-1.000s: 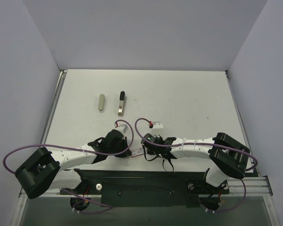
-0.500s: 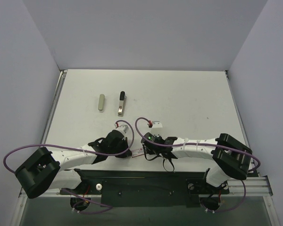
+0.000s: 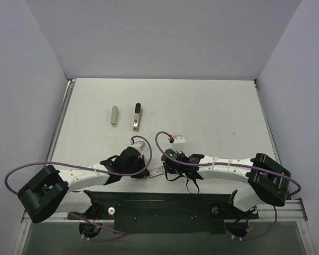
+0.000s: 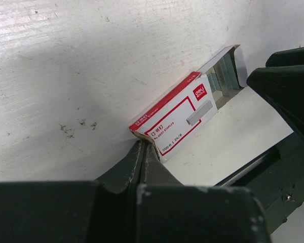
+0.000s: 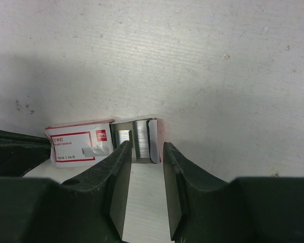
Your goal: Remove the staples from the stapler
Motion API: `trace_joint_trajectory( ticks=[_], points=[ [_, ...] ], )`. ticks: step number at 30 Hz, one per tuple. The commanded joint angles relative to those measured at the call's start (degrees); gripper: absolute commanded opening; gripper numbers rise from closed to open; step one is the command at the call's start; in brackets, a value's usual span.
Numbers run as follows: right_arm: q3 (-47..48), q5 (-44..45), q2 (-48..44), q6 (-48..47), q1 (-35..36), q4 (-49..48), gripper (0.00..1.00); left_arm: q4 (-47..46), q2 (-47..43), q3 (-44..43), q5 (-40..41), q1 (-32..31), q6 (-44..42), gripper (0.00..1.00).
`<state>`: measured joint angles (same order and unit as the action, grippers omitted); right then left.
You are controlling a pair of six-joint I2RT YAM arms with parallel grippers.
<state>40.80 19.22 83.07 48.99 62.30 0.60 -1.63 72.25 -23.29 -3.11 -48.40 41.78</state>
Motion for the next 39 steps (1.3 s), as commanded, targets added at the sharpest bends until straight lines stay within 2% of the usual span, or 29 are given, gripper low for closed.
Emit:
trace_joint_trajectory(
  ticks=[1,10,19,24,35,39],
  points=[
    [0.9,1.4,1.9,-1.1,0.4,1.9,0.29,5.0,1.8,0.6,0.7,-0.7,-0.5,0.00],
    [1.0,1.3,3.6,-0.7,0.4,1.1,0.31,5.1,1.9,0.6,0.9,-0.7,-0.6,0.00],
    [-0.7,3.6,0.7,0.2,0.3,1.0,0.31,4.8,1.8,1.0,0.8,-0.8,-0.5,0.00],
    [-1.2,4.6,-0.2,0.7,0.0,1.8,0.24,4.8,1.8,0.9,0.8,-0.8,-0.5,0.00],
    [-1.6,5.2,0.4,0.9,-1.2,1.9,0.01,4.6,2.4,0.6,0.7,-0.8,-0.6,0.00],
    [-1.4,5.2,1.3,1.1,-1.6,1.9,0.00,5.1,2.3,0.4,0.7,-0.8,-0.7,0.00]
  ],
)
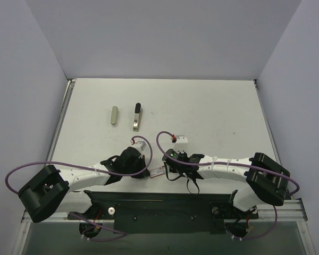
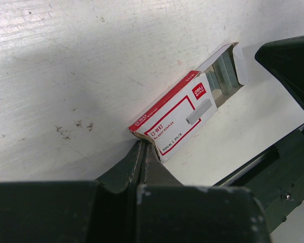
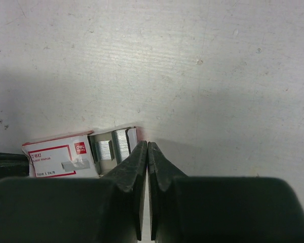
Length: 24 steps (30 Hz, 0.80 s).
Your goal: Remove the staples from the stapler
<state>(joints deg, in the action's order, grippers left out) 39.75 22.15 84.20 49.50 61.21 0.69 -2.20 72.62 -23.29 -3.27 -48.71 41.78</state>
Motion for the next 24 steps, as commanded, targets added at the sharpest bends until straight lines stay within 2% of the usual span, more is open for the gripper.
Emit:
trace_joint_trajectory(
  ticks=[1,24],
  points=[
    [-0.3,2.3,0.4,0.6,-0.5,1.8,0.00,5.6,1.8,0.4,0.9,-0.5,-0.7,0.00],
    [-0.4,-1.7,2.8,-0.2,-0.4,-2.9,0.00,5.3,2.5,0.4,1.0,-0.8,-0.6,0.00]
  ],
)
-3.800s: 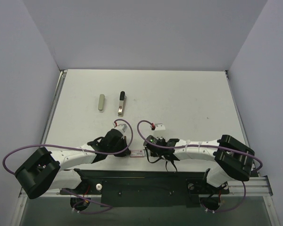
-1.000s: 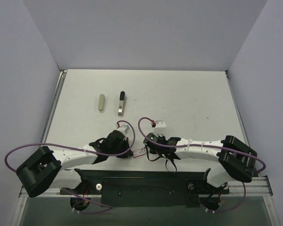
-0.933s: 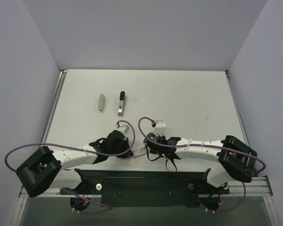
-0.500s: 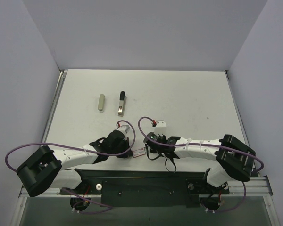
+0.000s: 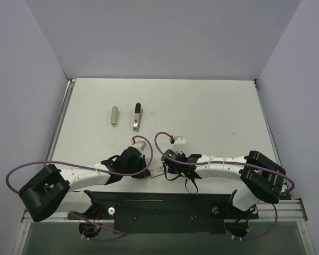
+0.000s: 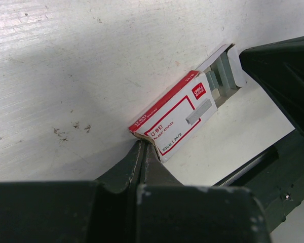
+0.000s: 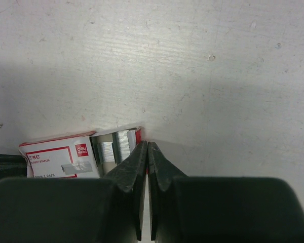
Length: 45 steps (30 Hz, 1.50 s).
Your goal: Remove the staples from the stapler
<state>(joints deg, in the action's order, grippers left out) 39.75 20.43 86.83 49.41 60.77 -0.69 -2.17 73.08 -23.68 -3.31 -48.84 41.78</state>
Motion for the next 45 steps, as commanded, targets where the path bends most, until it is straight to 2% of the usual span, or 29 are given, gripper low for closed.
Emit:
trace_joint_trajectory(
  ticks=[1,45],
  points=[
    [-0.4,0.1,0.2,-0.1,0.0,-1.7,0.00,5.2,2.1,0.8,1.0,-0.7,-0.6,0.00],
    [1.6,-5.7,5.5,0.6,3.1,-6.3,0.00,5.3,2.9,0.1,1.2,-1.2,-0.8,0.00]
  ],
)
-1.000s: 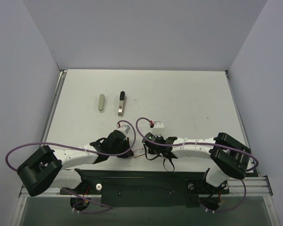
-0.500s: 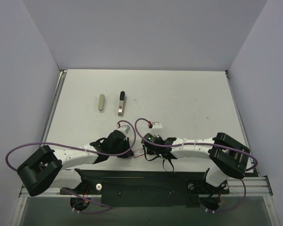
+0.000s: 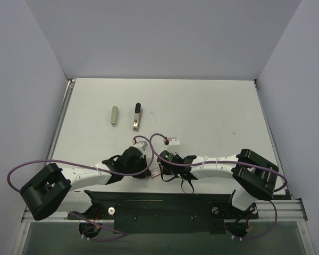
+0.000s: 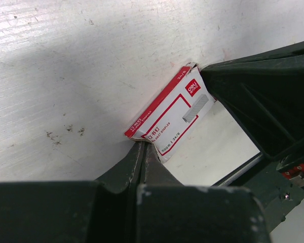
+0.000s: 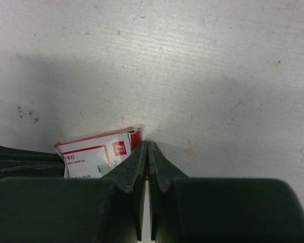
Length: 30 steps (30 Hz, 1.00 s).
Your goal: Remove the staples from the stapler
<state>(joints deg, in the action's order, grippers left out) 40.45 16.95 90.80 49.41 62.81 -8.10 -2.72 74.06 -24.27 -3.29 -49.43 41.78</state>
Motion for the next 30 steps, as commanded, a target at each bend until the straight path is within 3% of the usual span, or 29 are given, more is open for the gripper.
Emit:
trace_joint_trajectory(
  ticks=[1,14,20,27,30],
  points=[
    [0.8,-2.4,1.6,0.6,1.3,0.8,0.00,6.0,2.0,0.7,1.2,-0.6,-0.8,0.00],
    [-0.6,-0.3,-1.5,0.0,0.7,2.6,0.01,8.0,0.0,-0.1,2.8,-0.8,-0.9,0.00],
    [-1.7,6.0,-7.8,-0.6,0.0,7.6,0.21,11.4,-4.4,-1.6,5.0,-0.8,-1.3,0.00],
    [-3.8,11.4,-14.5,-0.4,-0.7,13.3,0.35,17.1,-11.0,-3.5,8.7,-0.7,-1.8,0.28],
    [-4.6,13.3,-18.5,-0.6,-1.2,15.4,0.42,19.8,-13.3,-5.3,10.9,-0.7,-2.1,0.35]
  ],
)
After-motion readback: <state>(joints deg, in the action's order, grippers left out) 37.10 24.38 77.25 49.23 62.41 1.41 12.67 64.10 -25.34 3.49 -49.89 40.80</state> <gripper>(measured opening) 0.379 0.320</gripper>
